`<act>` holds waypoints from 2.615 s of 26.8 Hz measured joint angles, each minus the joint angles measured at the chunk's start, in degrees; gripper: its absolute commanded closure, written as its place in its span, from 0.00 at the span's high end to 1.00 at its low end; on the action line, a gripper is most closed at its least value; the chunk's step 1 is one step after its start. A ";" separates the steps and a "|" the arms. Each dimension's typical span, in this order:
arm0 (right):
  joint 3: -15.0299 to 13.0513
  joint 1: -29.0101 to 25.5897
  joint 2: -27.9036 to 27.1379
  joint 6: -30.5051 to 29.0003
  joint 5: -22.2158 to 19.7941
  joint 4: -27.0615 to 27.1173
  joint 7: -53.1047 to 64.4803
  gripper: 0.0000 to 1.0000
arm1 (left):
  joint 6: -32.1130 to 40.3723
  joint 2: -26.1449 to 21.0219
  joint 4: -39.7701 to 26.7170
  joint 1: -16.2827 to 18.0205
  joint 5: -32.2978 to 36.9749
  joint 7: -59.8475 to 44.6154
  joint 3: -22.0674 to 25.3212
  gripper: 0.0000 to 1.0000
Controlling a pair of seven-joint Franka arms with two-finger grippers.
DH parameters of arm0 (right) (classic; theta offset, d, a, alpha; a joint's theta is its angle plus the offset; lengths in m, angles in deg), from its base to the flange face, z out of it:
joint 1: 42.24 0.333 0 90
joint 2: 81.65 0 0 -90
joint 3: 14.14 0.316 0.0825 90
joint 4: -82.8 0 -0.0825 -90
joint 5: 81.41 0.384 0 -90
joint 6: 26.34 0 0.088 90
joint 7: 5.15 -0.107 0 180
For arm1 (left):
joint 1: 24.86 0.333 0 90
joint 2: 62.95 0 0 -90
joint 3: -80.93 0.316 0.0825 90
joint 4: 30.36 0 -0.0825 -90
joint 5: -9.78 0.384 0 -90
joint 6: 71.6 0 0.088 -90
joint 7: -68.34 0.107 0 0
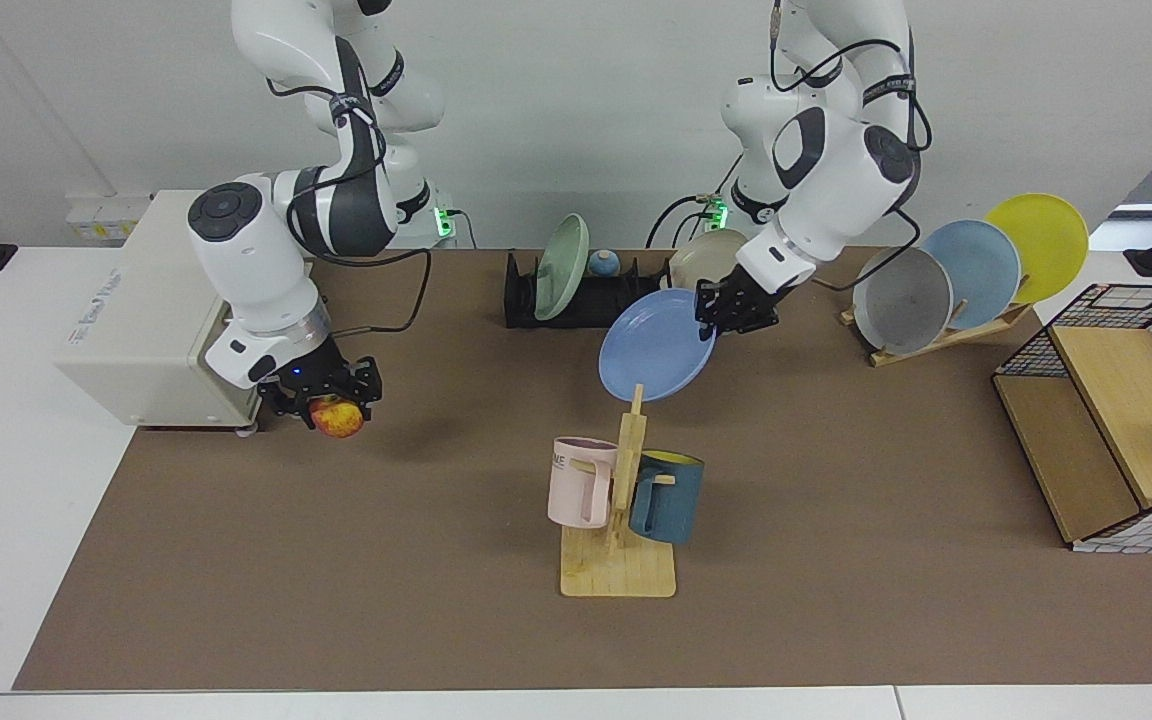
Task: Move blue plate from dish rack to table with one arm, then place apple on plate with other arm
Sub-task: 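Grasp the blue plate rim and lift it out of the rack, then lower the blue plate onto the table center with the left gripper, then release the plate with the left gripper while the right gripper carries the apple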
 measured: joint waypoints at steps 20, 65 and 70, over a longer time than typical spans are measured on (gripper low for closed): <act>0.09 3.21 0.80 0.04 -0.61 -2.23 -2.39 0.00 | -3.69 -8.37 0.48 1.44 -9.02 9.04 -0.28 0.00; 0.45 11.17 1.89 0.03 -0.54 -4.20 -21.64 0.00 | -2.74 -13.57 10.04 1.32 9.12 -2.57 -5.70 0.60; 0.61 16.51 1.95 -1.28 -0.54 -5.09 -30.23 0.00 | 2.79 -11.47 13.74 1.43 16.49 -5.50 -5.50 0.79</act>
